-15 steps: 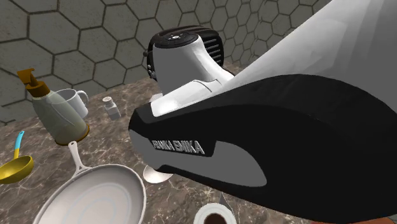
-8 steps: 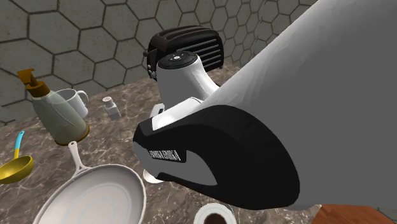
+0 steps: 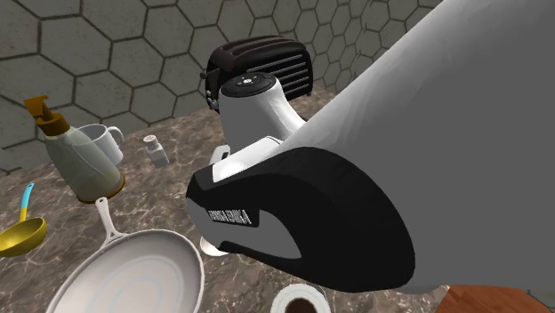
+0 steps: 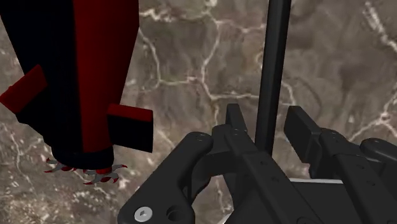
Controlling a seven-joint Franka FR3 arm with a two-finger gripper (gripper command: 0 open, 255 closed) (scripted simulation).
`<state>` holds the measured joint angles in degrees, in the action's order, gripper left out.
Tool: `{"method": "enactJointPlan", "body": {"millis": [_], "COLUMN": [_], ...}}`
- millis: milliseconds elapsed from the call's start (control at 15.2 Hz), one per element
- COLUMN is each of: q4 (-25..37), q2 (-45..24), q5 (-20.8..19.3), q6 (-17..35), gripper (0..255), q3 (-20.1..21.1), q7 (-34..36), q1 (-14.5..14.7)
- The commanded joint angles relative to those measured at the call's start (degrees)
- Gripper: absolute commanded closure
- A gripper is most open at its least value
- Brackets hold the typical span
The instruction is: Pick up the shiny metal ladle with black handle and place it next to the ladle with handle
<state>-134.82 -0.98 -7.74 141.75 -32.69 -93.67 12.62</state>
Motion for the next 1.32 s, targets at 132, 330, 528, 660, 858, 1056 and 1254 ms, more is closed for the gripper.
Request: {"method": "enactJointPlan", "body": {"millis": [132,330,528,660,858,1056,1254], "q4": [0.0,-0.4,0.2,0.8,1.7,2.7,3.9], "q2": [-0.1,0.1,0.5,1.7,3.4,5.0,6.5], "q5": [0.0,-0.2,-0.4,-1.1,-2.1,-2.9,-3.5], "q6": [0.2,0.4,-0.6,-2.2,-4.7,-7.1,-9.6], "gripper": [255,255,255,255,255,255,255], "q3": [0.0,0.0,0.0,0.0,0.2,0.4,0.6], "q7": [0.0,0.1,0.2,0.7,1.2,1.7,2.0], "q1": [0.0,0.0,0.0,0.1,0.1,0.2,0.2]}}
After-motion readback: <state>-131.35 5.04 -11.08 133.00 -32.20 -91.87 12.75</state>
